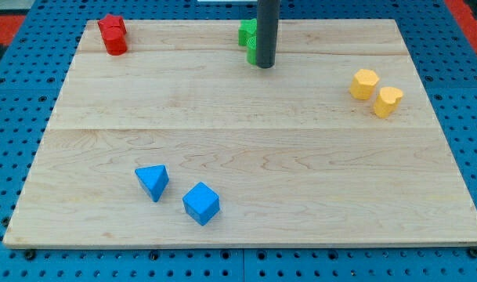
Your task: Move the green star to the left side
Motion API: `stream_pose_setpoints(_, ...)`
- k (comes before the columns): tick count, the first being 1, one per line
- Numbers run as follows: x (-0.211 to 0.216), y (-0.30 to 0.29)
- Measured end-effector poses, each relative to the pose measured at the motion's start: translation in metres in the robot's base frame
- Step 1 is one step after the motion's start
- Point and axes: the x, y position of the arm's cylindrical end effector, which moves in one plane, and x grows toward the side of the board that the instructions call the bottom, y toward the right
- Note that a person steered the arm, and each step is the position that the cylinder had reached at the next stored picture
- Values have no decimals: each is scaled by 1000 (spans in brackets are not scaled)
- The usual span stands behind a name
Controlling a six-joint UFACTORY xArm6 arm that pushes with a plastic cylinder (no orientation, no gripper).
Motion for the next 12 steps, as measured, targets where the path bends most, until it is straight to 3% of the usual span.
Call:
stream_pose_setpoints(1,-30,-38)
stream_pose_setpoints(2,-11,-14)
stream_pose_setpoints(3,-70,50)
stream_pose_setpoints(4,-99,38)
stream_pose_setpoints(5,-99,-43)
stream_pose_setpoints(6,-77,-75)
stream_pose_setpoints(7,-30,-91)
stream_pose_setpoints(8,-18,-131)
stream_pose_setpoints(10,-100,-196)
stream_pose_setpoints(11,-100,-165)
stream_pose_setpoints(12,-76,-84)
